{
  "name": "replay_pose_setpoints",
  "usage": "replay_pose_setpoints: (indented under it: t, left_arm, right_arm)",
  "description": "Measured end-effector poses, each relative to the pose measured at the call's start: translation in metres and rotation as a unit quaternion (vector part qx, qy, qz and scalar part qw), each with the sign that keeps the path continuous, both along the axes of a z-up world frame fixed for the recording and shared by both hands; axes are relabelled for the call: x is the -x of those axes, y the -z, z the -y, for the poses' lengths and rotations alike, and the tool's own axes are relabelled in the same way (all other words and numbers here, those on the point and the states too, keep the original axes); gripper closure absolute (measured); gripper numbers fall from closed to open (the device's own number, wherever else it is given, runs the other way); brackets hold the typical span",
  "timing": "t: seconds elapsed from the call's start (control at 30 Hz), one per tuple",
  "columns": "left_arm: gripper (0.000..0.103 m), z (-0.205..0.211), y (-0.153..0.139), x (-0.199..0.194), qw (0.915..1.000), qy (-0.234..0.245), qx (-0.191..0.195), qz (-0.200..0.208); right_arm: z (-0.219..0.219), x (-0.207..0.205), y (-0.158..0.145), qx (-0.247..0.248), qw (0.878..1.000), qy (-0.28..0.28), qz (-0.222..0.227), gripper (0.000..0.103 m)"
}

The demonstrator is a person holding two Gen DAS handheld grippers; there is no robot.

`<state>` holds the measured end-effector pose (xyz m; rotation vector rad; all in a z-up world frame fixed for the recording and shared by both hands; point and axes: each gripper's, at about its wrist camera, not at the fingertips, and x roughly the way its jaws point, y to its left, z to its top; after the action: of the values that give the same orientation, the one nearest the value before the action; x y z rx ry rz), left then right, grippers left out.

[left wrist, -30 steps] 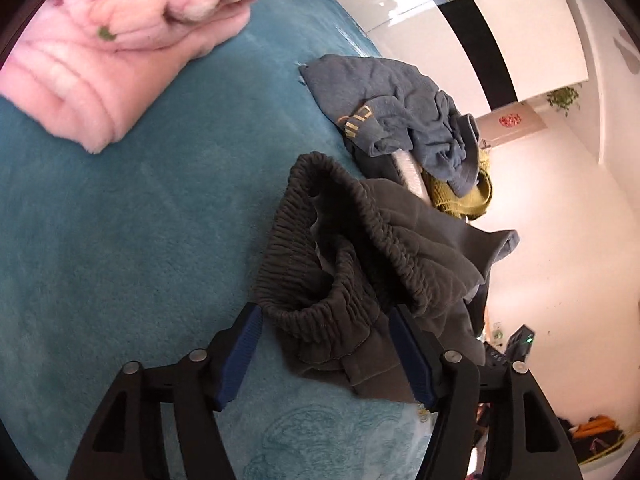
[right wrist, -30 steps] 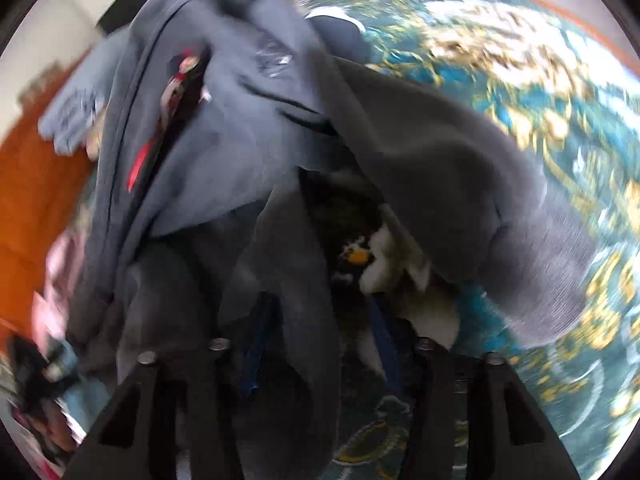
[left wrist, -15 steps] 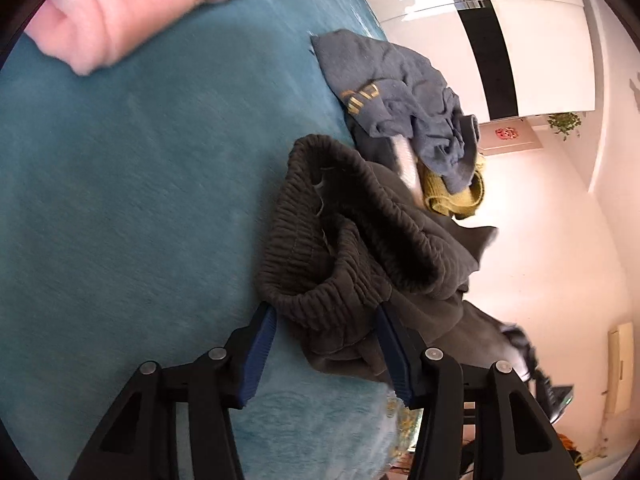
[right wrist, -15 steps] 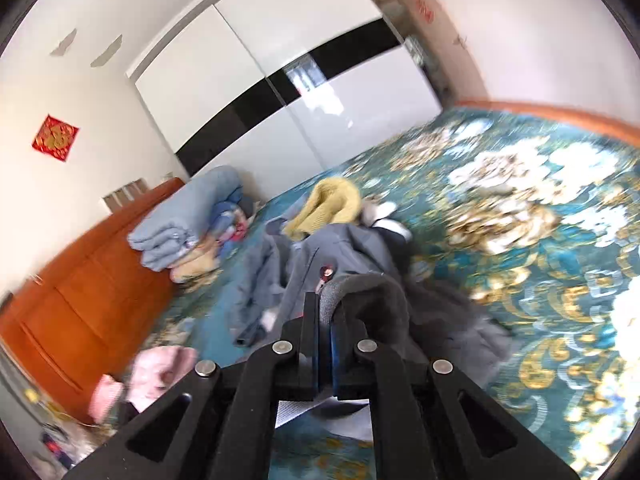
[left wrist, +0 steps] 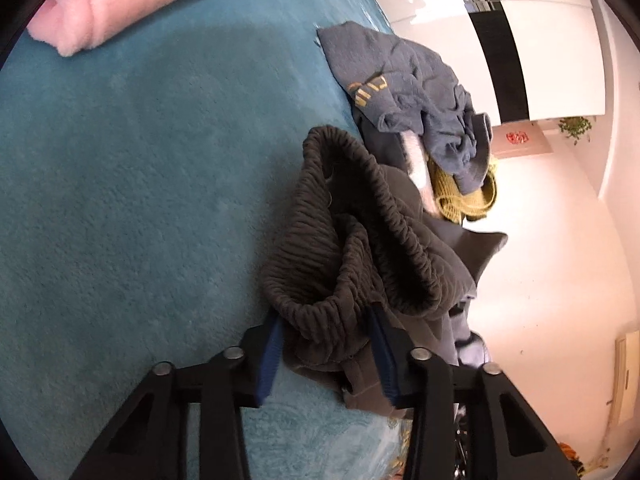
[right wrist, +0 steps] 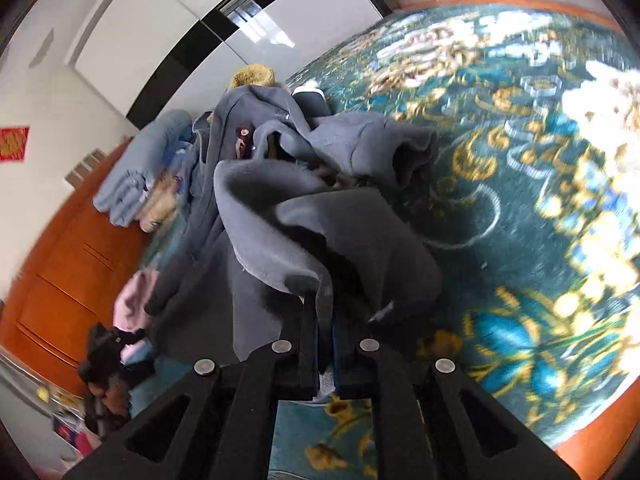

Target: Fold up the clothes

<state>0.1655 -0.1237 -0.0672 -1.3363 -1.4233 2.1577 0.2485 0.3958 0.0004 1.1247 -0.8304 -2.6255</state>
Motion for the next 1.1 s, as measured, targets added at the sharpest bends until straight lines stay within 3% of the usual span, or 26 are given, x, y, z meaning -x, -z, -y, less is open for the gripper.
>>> replay_pose_setpoints:
  t: [0.07,0.13,0.2,0.33,0.5,0.6,0.7,0.87,1.0,1.03,1.1]
  left_arm:
    - [0.075,0.005,-0.004,-0.001,0.9999,-0.01,0.003,-0.012]
    - [0.08,0.011,-0.008,-0.002,0.9994,-0.021,0.007,-0.025]
    - [0.082,0.019,-0.017,-0.003,0.9984,-0.033,0.013,-0.045]
    - [0.084,0.044,-0.036,-0.009,0.9946,-0.061,0.028,-0.08]
    - [0.084,0.062,-0.026,-0.013,0.995,-0.072,0.023,-0.065]
    - [0.084,0.06,-0.02,-0.011,0.9956,-0.069,0.027,-0.057]
    - [0.084,0.056,-0.02,-0.008,0.9955,-0.068,0.03,-0.059]
    - [0.084,0.053,-0.024,-0.011,0.9949,-0.061,0.046,-0.066]
    - [0.084,0.054,-0.022,-0.014,0.9953,-0.057,0.041,-0.066]
    - [0.083,0.054,-0.022,-0.015,0.9954,-0.057,0.04,-0.066]
    - [0.083,0.055,-0.021,-0.016,0.9956,-0.054,0.038,-0.066]
  right_arm:
    - [-0.004,-0.001,-0.013,-0.029,1.0,0.005,-0.011,0.091]
    - [-0.004,0.004,-0.034,-0.067,0.997,0.011,-0.022,0.078]
    - [-0.003,0.015,-0.05,-0.094,0.995,0.005,-0.032,0.06]
    - [0.011,0.056,-0.077,-0.147,0.989,-0.021,-0.024,0.043]
    - [0.042,0.116,-0.074,-0.154,0.986,-0.067,0.021,0.043]
    - [0.067,0.13,-0.077,-0.141,0.985,-0.098,0.02,0.043]
    - [0.102,0.135,-0.074,-0.173,0.974,-0.143,0.031,0.041]
    - [0.158,0.137,-0.037,-0.252,0.942,-0.204,0.091,0.04]
    - [0.167,0.139,-0.01,-0.29,0.925,-0.206,0.131,0.041]
    - [0.165,0.138,-0.007,-0.3,0.922,-0.204,0.136,0.046]
    - [0.152,0.137,-0.01,-0.288,0.927,-0.194,0.141,0.079]
